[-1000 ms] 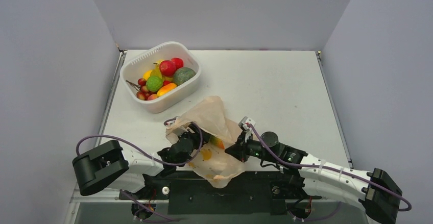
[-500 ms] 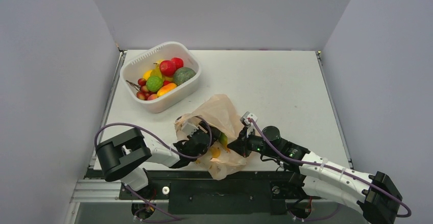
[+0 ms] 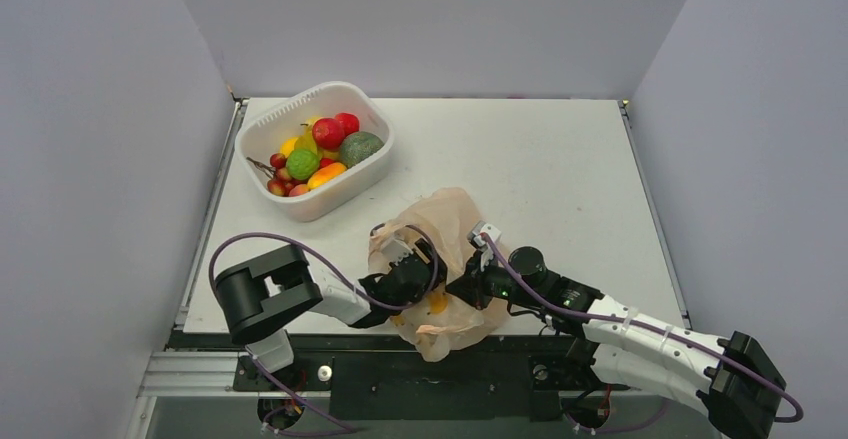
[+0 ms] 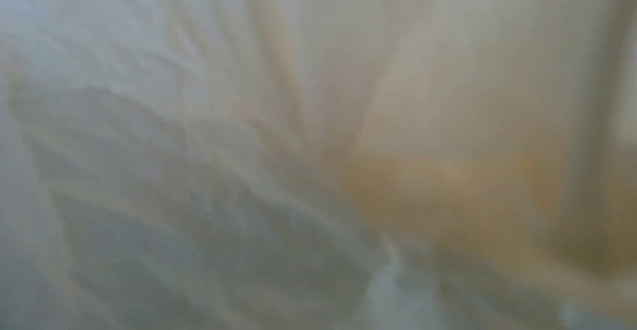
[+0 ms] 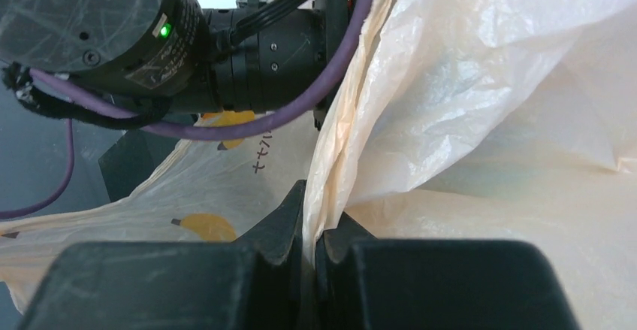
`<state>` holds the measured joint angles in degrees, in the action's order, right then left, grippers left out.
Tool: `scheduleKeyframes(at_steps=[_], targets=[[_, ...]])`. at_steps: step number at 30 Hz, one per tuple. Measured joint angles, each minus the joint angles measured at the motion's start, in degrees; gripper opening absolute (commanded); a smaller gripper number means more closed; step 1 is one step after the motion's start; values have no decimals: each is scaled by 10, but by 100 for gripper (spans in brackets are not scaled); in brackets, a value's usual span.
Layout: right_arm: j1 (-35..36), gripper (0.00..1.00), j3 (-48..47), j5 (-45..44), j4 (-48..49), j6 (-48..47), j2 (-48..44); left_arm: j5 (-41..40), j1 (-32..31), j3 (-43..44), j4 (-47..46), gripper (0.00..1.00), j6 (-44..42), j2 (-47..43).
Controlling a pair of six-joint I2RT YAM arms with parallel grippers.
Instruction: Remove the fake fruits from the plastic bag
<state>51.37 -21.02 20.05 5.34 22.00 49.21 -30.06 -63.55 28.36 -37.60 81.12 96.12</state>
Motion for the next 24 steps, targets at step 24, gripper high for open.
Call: scheduleKeyframes(at_steps=[24], targets=[[-2,0,168,-291,-76,234,-276,-105,-72,132,214,68,-174,12]])
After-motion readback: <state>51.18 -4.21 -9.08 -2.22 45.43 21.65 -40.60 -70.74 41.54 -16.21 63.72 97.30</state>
